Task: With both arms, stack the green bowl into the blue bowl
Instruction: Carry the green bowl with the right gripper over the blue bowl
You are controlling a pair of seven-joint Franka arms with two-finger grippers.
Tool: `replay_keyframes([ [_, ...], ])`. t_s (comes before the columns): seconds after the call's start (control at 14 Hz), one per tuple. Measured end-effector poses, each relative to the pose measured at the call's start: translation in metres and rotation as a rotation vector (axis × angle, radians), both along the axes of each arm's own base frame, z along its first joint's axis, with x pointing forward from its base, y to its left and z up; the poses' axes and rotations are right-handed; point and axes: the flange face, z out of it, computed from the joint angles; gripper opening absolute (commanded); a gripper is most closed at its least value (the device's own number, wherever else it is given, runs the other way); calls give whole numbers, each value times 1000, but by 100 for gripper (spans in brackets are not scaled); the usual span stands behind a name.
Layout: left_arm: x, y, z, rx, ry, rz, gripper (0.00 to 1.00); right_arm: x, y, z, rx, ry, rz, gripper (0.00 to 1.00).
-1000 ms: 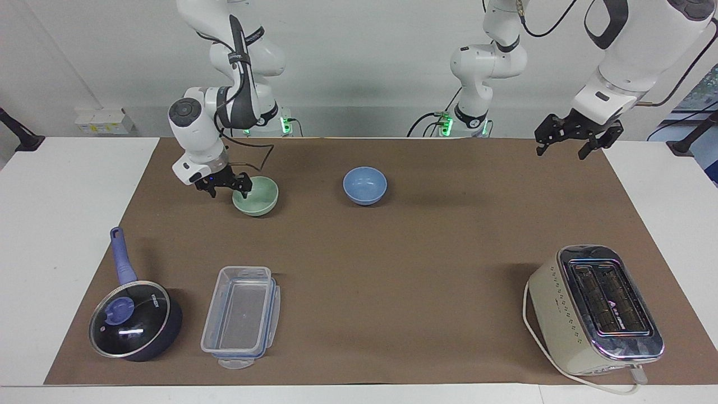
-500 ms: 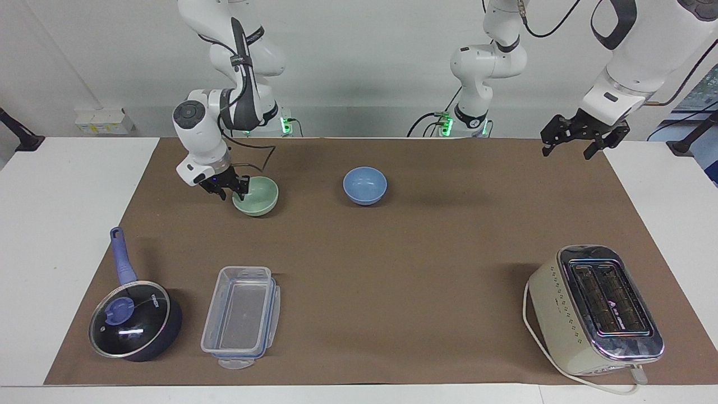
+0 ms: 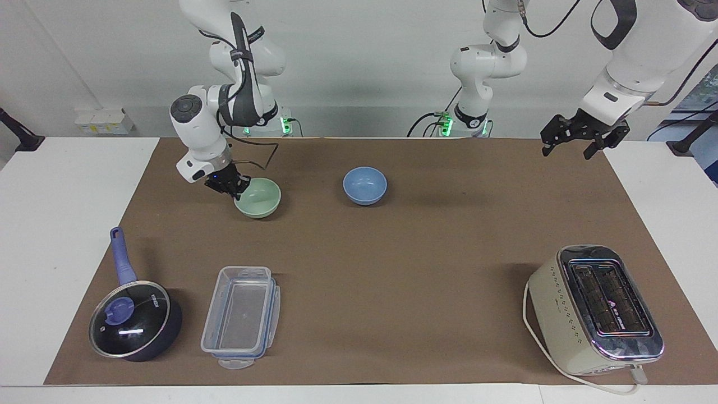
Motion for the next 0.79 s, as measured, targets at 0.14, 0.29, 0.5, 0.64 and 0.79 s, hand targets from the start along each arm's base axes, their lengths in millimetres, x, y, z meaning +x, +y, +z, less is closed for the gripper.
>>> replay_keyframes([
  [0.14, 0, 0, 0, 0, 0, 0, 100, 2, 28, 22, 29, -7, 14, 0],
  [0.29, 0, 0, 0, 0, 0, 0, 100, 2, 69, 44, 32, -23, 0, 0],
  [0.5, 0, 0, 0, 0, 1, 0, 100, -5, 135, 66, 38, -47, 18, 0],
  [0.64, 0, 0, 0, 0, 1, 0, 100, -11, 162, 70, 42, -55, 55, 0],
  [0.79, 0, 0, 0, 0, 1, 0, 100, -15, 185, 77, 48, -65, 58, 0],
])
